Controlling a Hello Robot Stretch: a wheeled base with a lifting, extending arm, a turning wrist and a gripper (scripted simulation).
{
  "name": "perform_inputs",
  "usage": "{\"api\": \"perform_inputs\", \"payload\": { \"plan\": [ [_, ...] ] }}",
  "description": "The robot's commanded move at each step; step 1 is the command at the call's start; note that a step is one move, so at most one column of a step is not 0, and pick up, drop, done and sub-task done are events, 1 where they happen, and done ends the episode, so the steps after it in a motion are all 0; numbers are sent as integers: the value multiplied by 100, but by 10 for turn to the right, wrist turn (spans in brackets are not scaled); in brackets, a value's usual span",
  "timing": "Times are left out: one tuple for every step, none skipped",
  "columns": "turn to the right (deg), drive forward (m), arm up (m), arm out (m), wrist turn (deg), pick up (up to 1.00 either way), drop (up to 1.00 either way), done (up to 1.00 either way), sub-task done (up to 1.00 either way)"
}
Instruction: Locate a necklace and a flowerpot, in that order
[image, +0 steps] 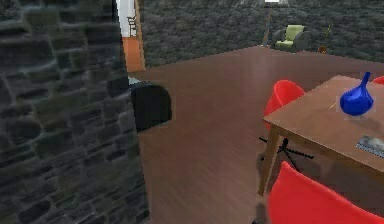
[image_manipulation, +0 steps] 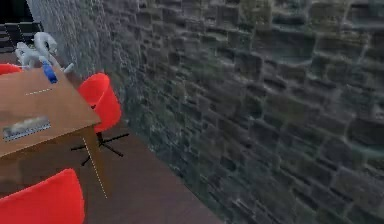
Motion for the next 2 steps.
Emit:
{"api": "perform_inputs", "payload": {
  "plan": [
    [0,100,0,0,0,0,0,0,0],
    [0,100,0,0,0,0,0,0,0]
  ]
}}
